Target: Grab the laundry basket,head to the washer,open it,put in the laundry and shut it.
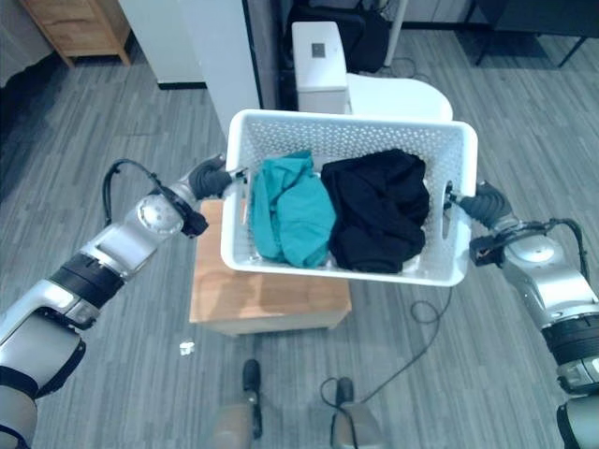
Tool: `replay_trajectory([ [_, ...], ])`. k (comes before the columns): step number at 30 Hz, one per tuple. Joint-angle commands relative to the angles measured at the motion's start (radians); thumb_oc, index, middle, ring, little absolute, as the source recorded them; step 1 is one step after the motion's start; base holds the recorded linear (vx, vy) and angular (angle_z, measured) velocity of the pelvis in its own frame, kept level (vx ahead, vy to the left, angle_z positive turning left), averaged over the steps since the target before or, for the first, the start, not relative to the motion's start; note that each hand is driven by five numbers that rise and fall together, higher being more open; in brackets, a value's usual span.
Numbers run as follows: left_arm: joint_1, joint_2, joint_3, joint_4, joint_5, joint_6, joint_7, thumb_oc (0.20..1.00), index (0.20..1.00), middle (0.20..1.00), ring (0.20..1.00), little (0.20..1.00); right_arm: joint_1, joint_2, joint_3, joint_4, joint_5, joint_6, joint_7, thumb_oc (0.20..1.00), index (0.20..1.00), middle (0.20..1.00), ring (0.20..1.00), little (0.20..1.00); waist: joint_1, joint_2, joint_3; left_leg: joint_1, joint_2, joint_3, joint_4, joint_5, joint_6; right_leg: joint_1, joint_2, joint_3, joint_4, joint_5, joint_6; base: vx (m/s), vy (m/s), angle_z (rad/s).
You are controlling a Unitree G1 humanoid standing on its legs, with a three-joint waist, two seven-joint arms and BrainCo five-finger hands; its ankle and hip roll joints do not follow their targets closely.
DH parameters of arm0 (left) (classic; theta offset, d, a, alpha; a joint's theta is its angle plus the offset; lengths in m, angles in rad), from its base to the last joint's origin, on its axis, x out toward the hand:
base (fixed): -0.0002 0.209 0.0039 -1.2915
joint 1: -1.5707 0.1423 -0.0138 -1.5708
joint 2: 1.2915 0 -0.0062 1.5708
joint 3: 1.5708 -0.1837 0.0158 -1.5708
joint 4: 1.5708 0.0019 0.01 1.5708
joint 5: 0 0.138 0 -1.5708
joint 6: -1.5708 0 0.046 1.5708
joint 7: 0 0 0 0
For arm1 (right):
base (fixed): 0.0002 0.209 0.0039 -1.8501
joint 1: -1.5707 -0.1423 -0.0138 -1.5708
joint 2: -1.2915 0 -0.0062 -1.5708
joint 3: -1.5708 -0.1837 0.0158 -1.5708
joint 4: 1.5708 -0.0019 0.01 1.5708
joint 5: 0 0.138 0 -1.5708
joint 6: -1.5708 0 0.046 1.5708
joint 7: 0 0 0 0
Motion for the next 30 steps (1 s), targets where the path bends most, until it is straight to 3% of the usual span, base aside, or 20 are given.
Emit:
replay_trajectory([
  [1, -0.11, -0.024, 0.045, 0.115, -0.049, -0.053, 0.025, 0.2, 0.2, 0.2, 0.2, 0.2, 0.041, -0.076, -0.104, 0.021, 0.086, -0.051, -0.025, 0.2, 0.2, 0.2, 0.2, 0.2, 0.026, 0.001, -0.145, 0.025, 0.107, -0.058, 0.02, 0.0, -0.053, -0.085, 0.013, 0.014, 0.098, -0.087, -0.018, -0.11, -0.033, 0.09],
  [4, -0.165, -0.042, 0.014, 0.154, -0.065, -0.059, 0.032, 0.2, 0.2, 0.2, 0.2, 0.2, 0.003, -0.101, -0.083, 0.056, 0.099, -0.063, -0.037, 0.2, 0.2, 0.2, 0.2, 0.2, 0.027, -0.005, -0.128, 0.002, 0.084, -0.13, 0.036, 0.001, -0.06, -0.115, 0.005, 0.023, 0.103, -0.07, -0.014, -0.16, 0.07, 0.08],
  [6, -0.179, -0.023, 0.007, 0.179, -0.079, -0.069, 0.038, 0.2, 0.2, 0.2, 0.2, 0.2, -0.07, -0.097, -0.029, 0.082, 0.102, -0.066, -0.038, 0.2, 0.2, 0.2, 0.2, 0.2, 0.025, -0.023, -0.123, 0.018, 0.045, -0.26, 0.144, -0.06, -0.06, -0.152, -0.006, 0.092, 0.107, -0.036, 0.007, -0.16, 0.258, -0.24],
  [7, -0.174, -0.002, 0.004, 0.186, -0.096, -0.082, 0.039, 0.2, 0.2, 0.2, 0.2, 0.2, -0.117, -0.086, 0.007, 0.099, 0.1, -0.062, -0.037, 0.2, 0.2, 0.2, 0.2, 0.2, 0.023, -0.026, -0.126, 0.078, 0.036, -0.347, 0.213, -0.098, -0.058, -0.183, -0.007, 0.163, 0.11, -0.008, 0.028, -0.08, 0.239, -1.02],
  [8, -0.173, 0.0, 0.006, 0.186, -0.096, -0.082, 0.039, 0.2, 0.2, 0.2, 0.2, 0.2, -0.125, -0.085, 0.013, 0.102, 0.1, -0.063, -0.037, 0.2, 0.2, 0.2, 0.2, 0.2, 0.02, -0.027, -0.127, 0.075, 0.034, -0.347, 0.211, -0.094, -0.057, -0.185, -0.009, 0.164, 0.106, -0.003, 0.029, -0.09, 0.426, -1.26],
  [9, -0.16, 0.024, 0.004, 0.194, -0.111, -0.086, 0.036, 0.2, 0.2, 0.2, 0.2, 0.2, -0.15, -0.076, 0.032, 0.109, 0.094, -0.053, -0.032, 0.2, 0.2, 0.2, 0.2, 0.2, 0.003, -0.022, -0.146, 0.13, 0.038, -0.404, 0.23, -0.121, -0.059, -0.212, -0.011, 0.233, 0.105, 0.02, 0.058, -0.05, 0.251, -1.04],
  [11, -0.154, 0.033, 0.006, 0.195, -0.111, -0.086, 0.032, 0.2, 0.2, 0.2, 0.2, 0.2, -0.156, -0.074, 0.036, 0.106, 0.089, -0.045, -0.028, 0.2, 0.2, 0.2, 0.2, 0.2, -0.005, -0.012, -0.152, 0.156, 0.042, -0.414, 0.216, -0.15, -0.058, -0.226, -0.007, 0.273, 0.112, 0.027, 0.07, -0.05, 0.316, -0.8],
  [13, -0.166, 0.02, 0.0, 0.246, -0.105, -0.084, 0.024, 0.2, 0.2, 0.2, 0.2, 0.2, -0.131, -0.068, 0.008, 0.083, 0.073, -0.036, -0.03, 0.2, 0.2, 0.2, 0.2, 0.2, -0.027, -0.003, -0.154, 0.221, 0.047, -0.365, 0.161, -0.278, -0.053, -0.261, -0.004, 0.345, 0.135, 0.042, 0.095, -0.12, 0.358, -1.16],
  [16, -0.167, 0.019, -0.001, 0.247, -0.105, -0.085, 0.025, 0.2, 0.2, 0.2, 0.2, 0.2, -0.128, -0.068, 0.005, 0.082, 0.073, -0.036, -0.03, 0.2, 0.2, 0.2, 0.2, 0.2, -0.024, -0.004, -0.155, 0.221, 0.046, -0.363, 0.16, -0.277, -0.053, -0.262, -0.004, 0.347, 0.135, 0.043, 0.095, -0.19, 0.246, -0.93],
  [17, -0.199, 0.002, 0.025, 0.311, -0.063, -0.09, 0.02, 0.2, 0.2, 0.2, 0.2, 0.2, -0.061, -0.024, -0.092, 0.042, 0.034, -0.039, -0.034, 0.2, 0.2, 0.2, 0.2, 0.2, -0.062, -0.008, -0.137, 0.24, -0.031, -0.227, 0.147, -0.432, -0.009, -0.292, -0.102, 0.378, -0.047, 0.216, 0.16, -0.49, 0.563, -0.44],
  [18, -0.205, -0.001, 0.017, 0.315, -0.063, -0.093, 0.019, 0.2, 0.2, 0.2, 0.2, 0.2, -0.048, -0.022, -0.106, 0.036, 0.032, -0.037, -0.035, 0.2, 0.2, 0.2, 0.2, 0.2, -0.046, -0.017, -0.135, 0.24, -0.038, -0.216, 0.152, -0.432, -0.007, -0.289, -0.106, 0.391, -0.065, 0.232, 0.16, -0.79, 0.784, -0.76],
  [19, -0.168, 0.019, 0.047, 0.303, -0.07, -0.095, 0.02, 0.2, 0.2, 0.2, 0.2, 0.2, -0.013, -0.01, -0.136, 0.031, 0.008, -0.028, -0.027, 0.2, 0.2, 0.2, 0.2, 0.2, -0.026, -0.015, -0.106, 0.226, -0.071, -0.125, 0.169, -0.424, 0.019, -0.324, -0.156, 0.26, -0.04, 0.24, 0.148, -0.5, 0.327, -1.53],
  [20, -0.165, 0.021, 0.05, 0.313, -0.069, -0.095, 0.026, 0.2, 0.2, 0.2, 0.2, 0.2, -0.01, -0.007, -0.137, 0.045, 0.005, -0.037, -0.034, 0.2, 0.2, 0.2, 0.2, 0.2, -0.018, -0.008, -0.093, 0.21, -0.077, -0.085, 0.174, -0.409, 0.023, -0.315, -0.179, 0.167, 0.005, 0.211, 0.133, -0.61, 0.377, -2.33],
  [22, -0.179, 0.023, 0.044, 0.314, -0.067, -0.087, 0.027, 0.2, 0.2, 0.2, 0.2, 0.2, -0.013, -0.004, -0.136, 0.058, -0.005, -0.035, -0.031, 0.2, 0.2, 0.2, 0.2, 0.2, -0.014, -0.006, -0.094, 0.183, -0.092, -0.047, 0.169, -0.378, 0.039, -0.294, -0.199, 0.081, 0.108, 0.173, 0.107, -0.44, 0.199, -1.52],
  [25, -0.196, 0.025, 0.042, 0.332, -0.069, -0.077, 0.035, 0.2, 0.2, 0.2, 0.2, 0.2, -0.033, -0.004, -0.129, 0.081, -0.005, -0.049, -0.039, 0.2, 0.2, 0.2, 0.2, 0.2, 0.009, 0.004, -0.118, 0.14, -0.113, 0.007, 0.162, -0.344, 0.08, -0.233, -0.175, 0.038, 0.253, 0.098, 0.079, -0.33, 0.181, -0.67],
  [26, -0.196, 0.026, 0.042, 0.332, -0.069, -0.077, 0.035, 0.2, 0.2, 0.2, 0.2, 0.2, -0.035, -0.003, -0.128, 0.082, -0.004, -0.049, -0.039, 0.2, 0.2, 0.2, 0.2, 0.2, 0.01, 0.003, -0.119, 0.138, -0.115, 0.009, 0.16, -0.34, 0.08, -0.236, -0.176, 0.039, 0.251, 0.101, 0.078, -0.28, 0.168, -1.16],
  [27, -0.2, 0.046, 0.051, 0.333, -0.074, -0.071, 0.033, 0.2, 0.2, 0.2, 0.2, 0.2, -0.056, 0.006, -0.11, 0.095, -0.007, -0.045, -0.033, 0.2, 0.2, 0.2, 0.2, 0.2, 0.042, 0.006, -0.147, 0.12, -0.128, 0.05, 0.137, -0.317, 0.099, -0.17, -0.162, 0.009, 0.279, 0.046, 0.064, -0.17, 0.097, -1.35],
  [28, -0.2, 0.046, 0.051, 0.333, -0.074, -0.071, 0.033, 0.2, 0.2, 0.2, 0.2, 0.2, -0.057, 0.006, -0.11, 0.095, -0.007, -0.045, -0.033, 0.2, 0.2, 0.2, 0.2, 0.2, 0.042, 0.006, -0.148, 0.12, -0.128, 0.051, 0.136, -0.316, 0.099, -0.171, -0.162, 0.009, 0.278, 0.047, 0.064, -0.37, 0.138, -1.82],
  [29, -0.206, 0.074, 0.062, 0.333, -0.091, -0.072, 0.04, 0.2, 0.2, 0.2, 0.2, 0.2, -0.113, 0.03, -0.061, 0.125, -0.014, -0.046, -0.027, 0.2, 0.2, 0.2, 0.2, 0.2, 0.086, 0.003, -0.176, 0.09, -0.134, 0.101, 0.108, -0.277, 0.116, -0.094, -0.156, -0.031, 0.28, 0.014, 0.061, -0.28, 0.043, -1.27],
  [30, -0.212, 0.085, 0.062, 0.337, -0.1, -0.07, 0.039, 0.2, 0.2, 0.2, 0.2, 0.2, -0.137, 0.043, -0.037, 0.139, -0.018, -0.043, -0.027, 0.2, 0.2, 0.2, 0.2, 0.2, 0.106, -0.002, -0.19, 0.078, -0.135, 0.129, 0.09, -0.258, 0.12, -0.069, -0.152, -0.037, 0.256, 0.02, 0.064, -0.37, 0.024, -0.85],
])
